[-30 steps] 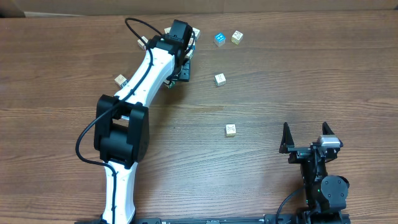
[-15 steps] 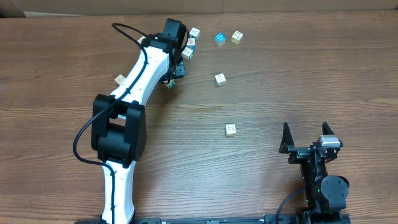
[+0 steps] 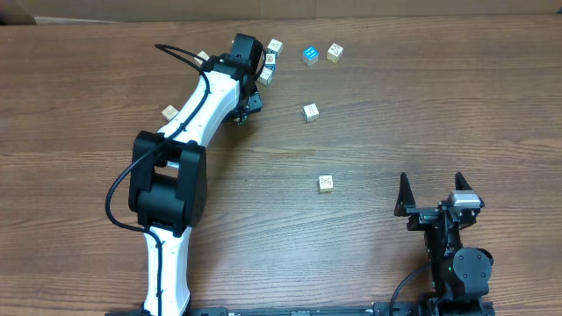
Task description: Form a tower
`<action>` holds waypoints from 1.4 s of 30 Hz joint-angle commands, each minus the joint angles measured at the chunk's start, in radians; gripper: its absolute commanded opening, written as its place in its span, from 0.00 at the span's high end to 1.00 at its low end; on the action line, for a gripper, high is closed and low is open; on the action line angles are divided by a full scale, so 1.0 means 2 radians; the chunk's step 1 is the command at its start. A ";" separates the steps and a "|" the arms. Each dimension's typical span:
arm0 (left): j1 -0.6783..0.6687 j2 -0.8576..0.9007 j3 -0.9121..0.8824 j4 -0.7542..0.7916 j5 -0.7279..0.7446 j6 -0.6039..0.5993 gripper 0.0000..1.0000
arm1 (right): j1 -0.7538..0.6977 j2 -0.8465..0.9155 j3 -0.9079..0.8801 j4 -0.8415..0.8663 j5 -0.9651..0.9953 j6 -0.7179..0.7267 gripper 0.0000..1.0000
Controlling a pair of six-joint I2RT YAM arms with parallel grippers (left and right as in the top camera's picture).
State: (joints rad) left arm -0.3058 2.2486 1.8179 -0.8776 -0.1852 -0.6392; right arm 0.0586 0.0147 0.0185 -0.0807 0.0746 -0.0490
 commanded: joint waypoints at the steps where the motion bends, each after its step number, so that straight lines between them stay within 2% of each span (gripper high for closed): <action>1: -0.001 0.011 -0.005 -0.001 -0.010 -0.012 0.53 | -0.001 -0.006 -0.005 0.002 -0.001 -0.001 0.00; 11: -0.001 0.011 -0.035 0.019 -0.014 -0.011 0.52 | -0.001 -0.006 -0.005 0.002 -0.001 -0.001 0.00; 17: -0.001 0.011 -0.041 0.028 -0.014 -0.002 0.62 | -0.001 -0.006 -0.005 0.002 -0.001 -0.001 0.00; 19: -0.001 0.011 -0.041 0.030 -0.014 0.019 0.69 | -0.001 -0.006 -0.005 0.002 -0.001 -0.001 0.00; 21: -0.001 0.011 -0.041 0.030 -0.014 0.045 0.71 | -0.001 -0.006 -0.005 0.002 -0.001 -0.001 0.00; 26: -0.001 0.011 -0.041 0.026 -0.014 0.109 0.65 | -0.001 -0.006 -0.005 0.002 -0.001 -0.001 0.00; 27: -0.001 0.011 -0.041 0.024 -0.014 0.116 0.63 | -0.001 -0.006 -0.005 0.002 -0.001 -0.001 0.00; 29: -0.001 0.011 -0.041 0.024 -0.014 0.120 0.51 | -0.001 -0.006 -0.005 0.002 -0.001 -0.001 0.00; 32: -0.001 0.011 -0.041 0.030 -0.014 0.120 0.44 | -0.001 -0.006 -0.005 0.002 -0.001 -0.001 0.00; 34: -0.001 0.011 -0.041 0.037 -0.014 0.120 0.44 | -0.001 -0.006 -0.005 0.002 -0.001 -0.001 0.00; 38: -0.001 0.011 -0.041 0.051 -0.014 0.114 0.50 | -0.001 -0.006 -0.005 0.002 -0.001 -0.001 0.00; 42: -0.001 0.011 -0.041 0.058 -0.014 0.102 0.51 | -0.001 -0.006 -0.005 0.002 -0.001 -0.001 0.00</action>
State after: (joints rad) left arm -0.3058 2.2574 1.7519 -0.7685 -0.1993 -0.4225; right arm 0.0589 0.0147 0.0185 -0.0799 0.0753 -0.0490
